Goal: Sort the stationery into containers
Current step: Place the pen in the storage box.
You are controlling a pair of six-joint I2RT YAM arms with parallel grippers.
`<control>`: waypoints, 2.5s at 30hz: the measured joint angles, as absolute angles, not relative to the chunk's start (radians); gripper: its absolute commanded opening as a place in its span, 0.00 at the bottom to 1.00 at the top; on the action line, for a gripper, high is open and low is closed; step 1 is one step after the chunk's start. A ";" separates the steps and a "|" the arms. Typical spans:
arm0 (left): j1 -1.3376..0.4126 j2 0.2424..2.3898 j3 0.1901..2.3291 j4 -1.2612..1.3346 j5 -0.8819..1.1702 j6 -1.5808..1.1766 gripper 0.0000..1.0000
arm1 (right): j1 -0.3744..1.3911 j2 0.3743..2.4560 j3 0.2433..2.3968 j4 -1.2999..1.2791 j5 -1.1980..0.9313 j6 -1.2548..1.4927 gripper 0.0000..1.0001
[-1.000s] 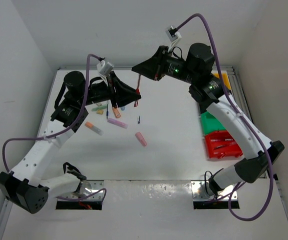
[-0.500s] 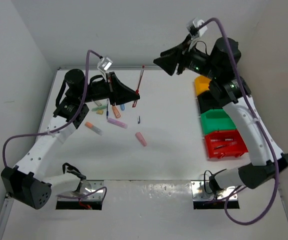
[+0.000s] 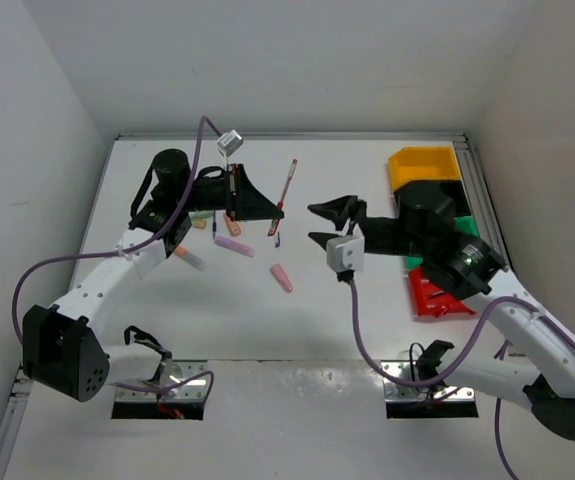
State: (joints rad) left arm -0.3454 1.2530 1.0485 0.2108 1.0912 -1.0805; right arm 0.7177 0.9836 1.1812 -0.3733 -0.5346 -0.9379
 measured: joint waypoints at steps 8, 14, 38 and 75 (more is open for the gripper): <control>-0.356 1.253 0.996 0.218 1.113 -1.128 0.00 | 0.797 1.047 1.111 -0.422 -0.513 -1.279 0.50; -0.368 1.252 0.970 0.209 1.134 -1.131 0.00 | 0.809 1.074 1.111 -0.407 -0.500 -1.408 0.50; -0.427 1.204 0.932 0.157 1.171 -1.124 0.00 | 0.835 1.102 1.078 -0.373 -0.484 -1.588 0.00; -0.010 1.313 1.215 -0.181 1.167 -0.615 1.00 | 0.291 0.850 1.069 -0.846 -0.373 -0.899 0.00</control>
